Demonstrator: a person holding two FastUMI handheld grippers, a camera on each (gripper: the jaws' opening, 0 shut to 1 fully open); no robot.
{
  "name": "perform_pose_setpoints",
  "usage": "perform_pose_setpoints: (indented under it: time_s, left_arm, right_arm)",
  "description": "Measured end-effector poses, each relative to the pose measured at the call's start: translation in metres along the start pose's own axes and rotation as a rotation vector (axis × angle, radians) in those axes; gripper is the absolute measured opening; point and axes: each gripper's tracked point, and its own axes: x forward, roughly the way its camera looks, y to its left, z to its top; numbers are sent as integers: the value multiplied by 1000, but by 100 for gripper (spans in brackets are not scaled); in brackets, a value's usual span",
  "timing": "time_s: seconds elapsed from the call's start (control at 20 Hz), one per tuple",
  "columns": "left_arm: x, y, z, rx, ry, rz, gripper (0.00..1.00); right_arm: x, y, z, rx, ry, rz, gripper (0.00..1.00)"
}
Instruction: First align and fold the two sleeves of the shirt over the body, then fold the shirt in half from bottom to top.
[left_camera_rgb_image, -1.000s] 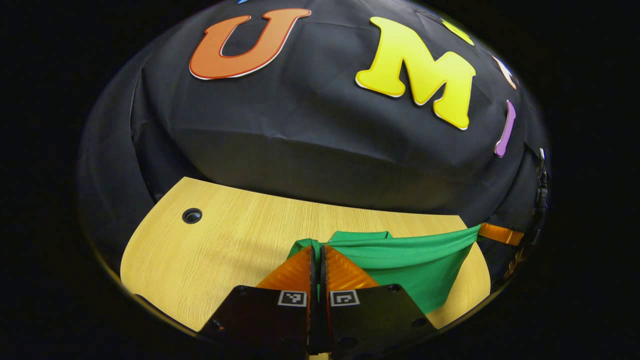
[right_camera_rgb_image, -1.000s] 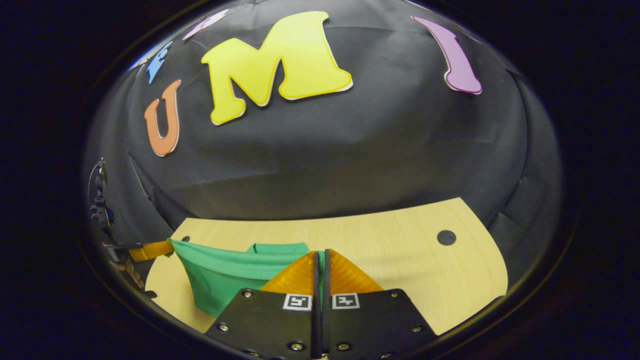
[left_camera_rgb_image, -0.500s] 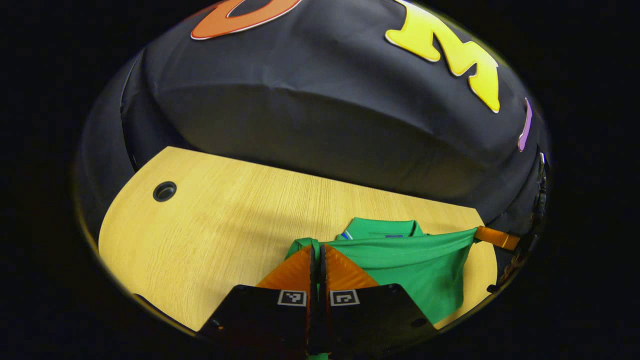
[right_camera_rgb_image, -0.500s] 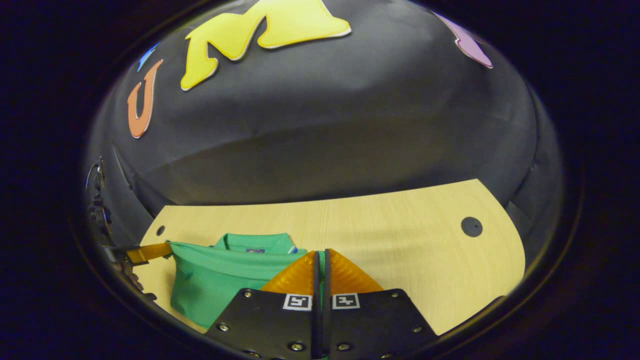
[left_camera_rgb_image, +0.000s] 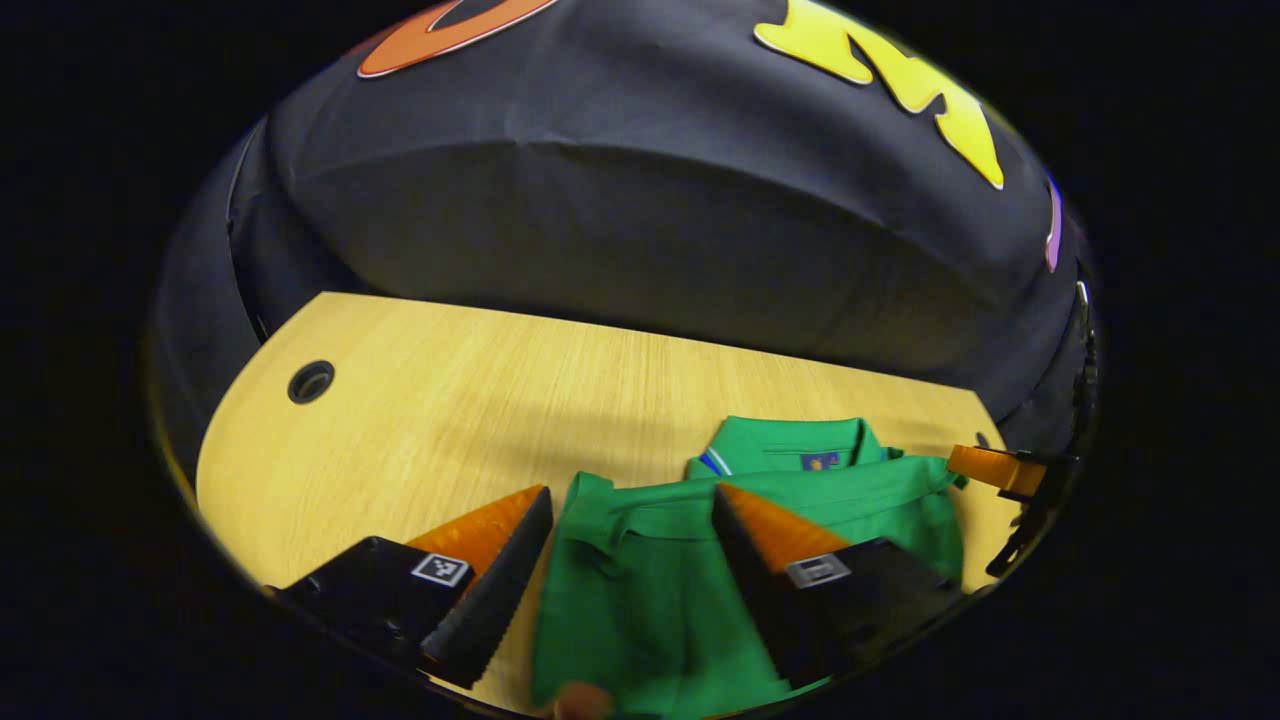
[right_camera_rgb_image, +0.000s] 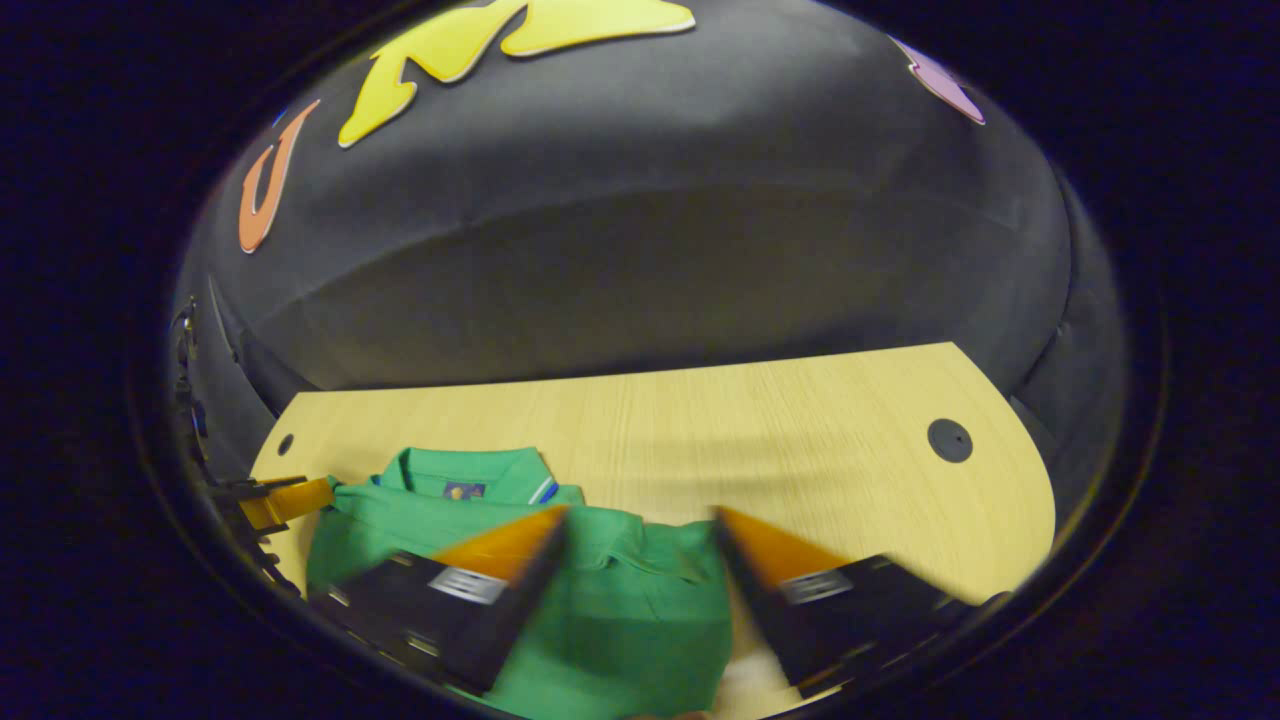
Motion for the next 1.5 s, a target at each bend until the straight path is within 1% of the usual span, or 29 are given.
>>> perform_pose_setpoints:
  time_s: [0.05,0.1,0.25,0.3,0.45,0.55,0.65,0.75,0.85,0.95,1.05,1.1,1.15,1.3,1.4,1.5]
  left_arm:
    - [5,1,4,19,-2,19,100]
    - [5,2,4,35,-8,28,100]
    - [-4,-1,6,47,-21,24,100]
    - [-11,0,12,52,-42,35,100]
    - [-49,-1,37,88,-115,43,100]
    - [-80,-3,63,112,-185,44,100]
    - [-113,-11,82,123,-264,26,100]
    - [-148,-19,95,122,-321,-1,100]
    - [-181,-24,99,132,-373,-10,100]
    - [-216,-32,96,137,-421,-15,100]
    - [-250,-39,85,138,-447,-27,100]
    - [-263,-57,85,146,-461,-23,100]
    - [-288,-42,69,156,-479,-18,100]
    - [-331,-49,47,163,-510,-30,100]
    - [-352,-51,34,172,-527,-30,100]
    - [-370,-49,23,170,-534,-32,100]
  right_arm:
    - [-2,2,-3,12,8,16,91]
    - [-5,3,-5,20,9,20,93]
    - [-15,3,3,20,-16,22,93]
    - [-22,5,9,14,-36,24,93]
    - [-54,11,39,-36,-125,30,93]
    - [-84,17,63,-57,-203,38,93]
    - [-119,22,79,-82,-276,37,92]
    - [-157,31,86,-99,-328,49,93]
    - [-195,38,89,-103,-383,58,92]
    - [-234,46,84,-112,-430,70,91]
    - [-269,51,72,-126,-464,70,92]
    - [-284,52,66,-132,-482,71,92]
    - [-301,54,59,-142,-496,67,92]
    - [-345,56,40,-159,-551,55,92]
    - [-368,56,22,-164,-563,40,92]
    - [-386,61,8,-160,-563,57,93]
